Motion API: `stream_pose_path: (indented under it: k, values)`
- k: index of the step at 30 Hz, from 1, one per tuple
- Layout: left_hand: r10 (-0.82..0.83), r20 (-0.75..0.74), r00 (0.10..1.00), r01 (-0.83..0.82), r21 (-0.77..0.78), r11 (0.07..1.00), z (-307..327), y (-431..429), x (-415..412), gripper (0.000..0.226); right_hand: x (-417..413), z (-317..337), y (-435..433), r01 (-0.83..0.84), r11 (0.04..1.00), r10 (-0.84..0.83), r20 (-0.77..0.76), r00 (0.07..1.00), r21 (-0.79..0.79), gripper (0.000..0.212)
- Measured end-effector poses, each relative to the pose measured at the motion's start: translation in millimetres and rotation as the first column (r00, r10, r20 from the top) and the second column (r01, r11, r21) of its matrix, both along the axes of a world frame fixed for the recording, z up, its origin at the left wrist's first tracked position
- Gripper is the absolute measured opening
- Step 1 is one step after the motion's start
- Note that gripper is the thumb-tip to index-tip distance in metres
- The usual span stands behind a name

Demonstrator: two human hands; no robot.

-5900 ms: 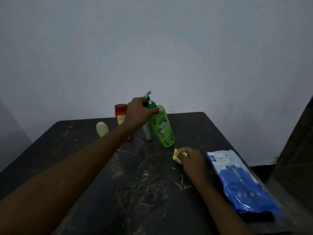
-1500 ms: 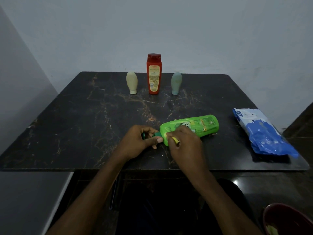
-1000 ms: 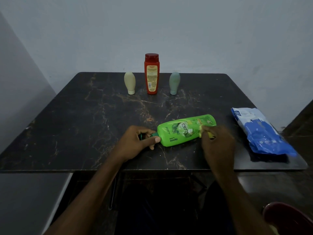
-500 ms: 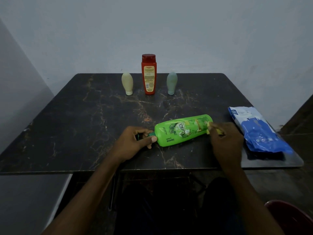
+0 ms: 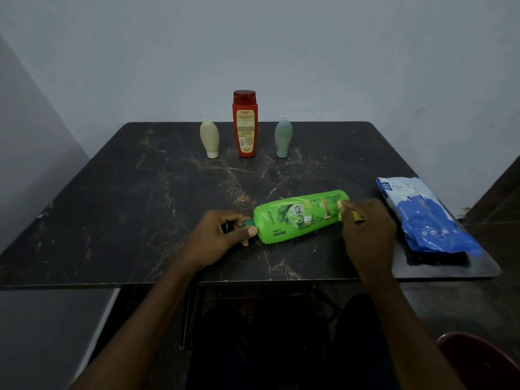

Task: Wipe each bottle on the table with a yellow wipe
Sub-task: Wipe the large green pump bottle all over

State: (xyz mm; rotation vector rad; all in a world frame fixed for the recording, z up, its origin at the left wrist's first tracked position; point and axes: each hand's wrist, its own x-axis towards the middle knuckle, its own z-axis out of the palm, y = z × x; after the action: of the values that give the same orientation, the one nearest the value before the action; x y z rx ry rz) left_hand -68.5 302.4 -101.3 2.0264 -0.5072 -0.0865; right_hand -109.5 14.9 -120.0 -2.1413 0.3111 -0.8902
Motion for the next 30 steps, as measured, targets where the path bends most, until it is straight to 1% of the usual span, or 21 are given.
stream_pose_path:
  k: [2, 3, 6, 7, 10, 11, 14, 15, 16, 18, 20, 22, 24, 26, 28, 30]
  values:
    - [0.004, -0.003, 1.0, -0.004, 0.002, 1.0, 1, 0, 0, 0.018, -2, -1, 7, -0.132, 0.988, 0.13, -0.03, 0.991, -0.084, 0.014]
    - [0.004, -0.006, 1.0, -0.004, 0.002, 1.0, 1, 0, 0, 0.018, -2, -1, 6, -0.144, 0.986, 0.142, -0.03, 0.989, -0.085, 0.014]
    - [0.0, -0.007, 1.0, 0.0, -0.002, 1.0, 1, 0, 0, 0.018, 3, -1, -5, 0.004, 1.0, -0.004, -0.003, 1.0, 0.012, 0.006]
    - [-0.001, -0.003, 1.0, 0.001, 0.0, 1.0, 0, 0, 0, 0.018, 3, 0, -4, -0.007, 1.0, 0.007, -0.008, 1.0, 0.007, 0.007]
    - [0.002, -0.001, 1.0, -0.002, 0.005, 1.0, 1, 0, -1, 0.017, -2, 2, 9, -0.18, 0.98, 0.177, -0.048, 0.983, -0.085, 0.017]
    - [0.002, -0.001, 1.0, -0.002, 0.006, 1.0, 2, 0, -1, 0.017, -2, 2, 8, -0.166, 0.984, 0.164, -0.042, 0.986, -0.067, 0.016]
    - [0.005, -0.004, 1.0, -0.005, 0.01, 1.0, 2, 0, -1, 0.018, 4, 2, -2, 0.028, 0.998, -0.026, -0.028, 0.999, 0.054, 0.008]
    - [0.008, -0.003, 1.0, -0.008, 0.01, 1.0, 1, 0, -1, 0.018, 5, 2, -1, 0.051, 0.997, -0.049, -0.038, 0.998, 0.055, 0.009]
    - [0.01, -0.002, 1.0, -0.01, 0.012, 1.0, 1, -1, -1, 0.018, 5, 4, 6, 0.04, 0.998, -0.038, -0.045, 0.998, 0.041, 0.009]
    - [0.013, 0.001, 1.0, -0.013, 0.019, 1.0, 1, 0, -1, 0.018, 1, 5, 34, -0.047, 0.998, 0.046, -0.021, 0.999, -0.042, 0.011]
    - [0.014, 0.005, 1.0, -0.014, 0.026, 1.0, 1, 0, -1, 0.017, -6, 4, 68, -0.172, 0.977, 0.173, 0.002, 0.985, -0.129, 0.011]
    - [0.018, 0.007, 1.0, -0.019, 0.025, 1.0, 0, 0, 0, 0.018, -14, 2, 97, -0.272, 0.948, 0.273, -0.018, 0.962, -0.162, 0.014]
    - [0.012, 0.015, 1.0, -0.012, 0.015, 1.0, -1, 1, 1, 0.018, -18, -2, 112, -0.319, 0.927, 0.325, -0.006, 0.946, -0.196, 0.016]
    - [0.004, 0.023, 1.0, -0.004, 0.023, 1.0, 0, 0, 1, 0.017, -17, -3, 109, -0.345, 0.92, 0.35, -0.005, 0.937, -0.188, 0.016]
    - [-0.001, 0.014, 1.0, 0.0, 0.025, 1.0, 1, 0, 1, 0.017, -13, 0, 91, -0.31, 0.934, 0.316, 0.002, 0.949, -0.174, 0.011]
    - [-0.006, 0.006, 1.0, 0.006, 0.019, 1.0, 1, 0, 1, 0.018, -6, 4, 61, -0.185, 0.977, 0.186, 0.001, 0.983, -0.11, 0.01]
